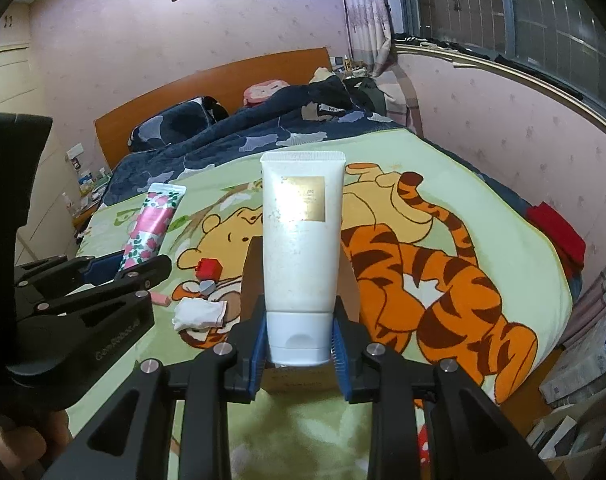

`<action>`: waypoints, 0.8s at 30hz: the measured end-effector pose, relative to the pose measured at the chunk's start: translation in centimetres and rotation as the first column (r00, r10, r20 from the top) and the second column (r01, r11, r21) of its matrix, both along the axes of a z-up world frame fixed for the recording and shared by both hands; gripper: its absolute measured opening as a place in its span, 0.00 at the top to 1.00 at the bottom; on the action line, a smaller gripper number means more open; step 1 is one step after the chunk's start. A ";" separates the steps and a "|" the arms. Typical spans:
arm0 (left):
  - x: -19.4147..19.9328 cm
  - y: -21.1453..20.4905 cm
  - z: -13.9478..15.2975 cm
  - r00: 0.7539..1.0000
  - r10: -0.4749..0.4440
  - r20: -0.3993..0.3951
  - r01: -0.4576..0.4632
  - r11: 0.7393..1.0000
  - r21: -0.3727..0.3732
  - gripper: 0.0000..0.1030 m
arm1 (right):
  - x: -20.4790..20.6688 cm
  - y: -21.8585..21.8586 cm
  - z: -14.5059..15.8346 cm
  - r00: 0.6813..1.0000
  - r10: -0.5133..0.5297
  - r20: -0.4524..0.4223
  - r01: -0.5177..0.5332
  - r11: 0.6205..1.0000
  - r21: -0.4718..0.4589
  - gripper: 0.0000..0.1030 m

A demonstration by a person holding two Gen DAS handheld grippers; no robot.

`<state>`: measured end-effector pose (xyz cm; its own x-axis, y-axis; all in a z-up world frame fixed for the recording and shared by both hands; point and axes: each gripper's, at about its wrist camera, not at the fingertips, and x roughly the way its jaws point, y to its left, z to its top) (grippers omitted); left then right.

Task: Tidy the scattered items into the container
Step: 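Lift both cream tubes and carry them over the cardboard box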

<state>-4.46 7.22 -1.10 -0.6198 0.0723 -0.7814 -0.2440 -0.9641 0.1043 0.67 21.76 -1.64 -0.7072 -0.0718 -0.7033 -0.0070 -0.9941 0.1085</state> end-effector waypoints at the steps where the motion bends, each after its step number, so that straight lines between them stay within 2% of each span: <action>1: -0.1 0.1 -0.1 1.000 -0.002 0.004 0.002 1.000 0.000 0.73 | 0.0 0.0 -0.1 1.000 0.001 0.003 -0.001 1.000 0.000 0.73; 14: -1.2 1.1 -1.8 0.998 -0.035 0.048 0.036 0.999 -0.025 0.73 | -1.1 -0.3 -1.5 0.999 0.004 0.036 -0.004 1.000 -0.014 0.72; 19: -2.2 1.7 -3.3 0.991 -0.068 0.115 0.069 0.998 0.001 0.73 | -2.2 -0.4 -2.8 0.997 0.009 0.076 -0.009 1.000 -0.007 0.72; 24: -3.7 2.1 -5.1 0.983 -0.074 0.167 0.076 0.997 -0.007 0.73 | -3.9 -0.7 -4.5 0.992 0.026 0.125 -0.026 1.000 -0.002 0.72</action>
<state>-8.11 9.31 -6.23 -0.4739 0.1023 -0.8746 -0.3305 -0.9413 0.0690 -3.20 21.02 -6.19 -0.6116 -0.0890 -0.7862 0.0052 -0.9941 0.1085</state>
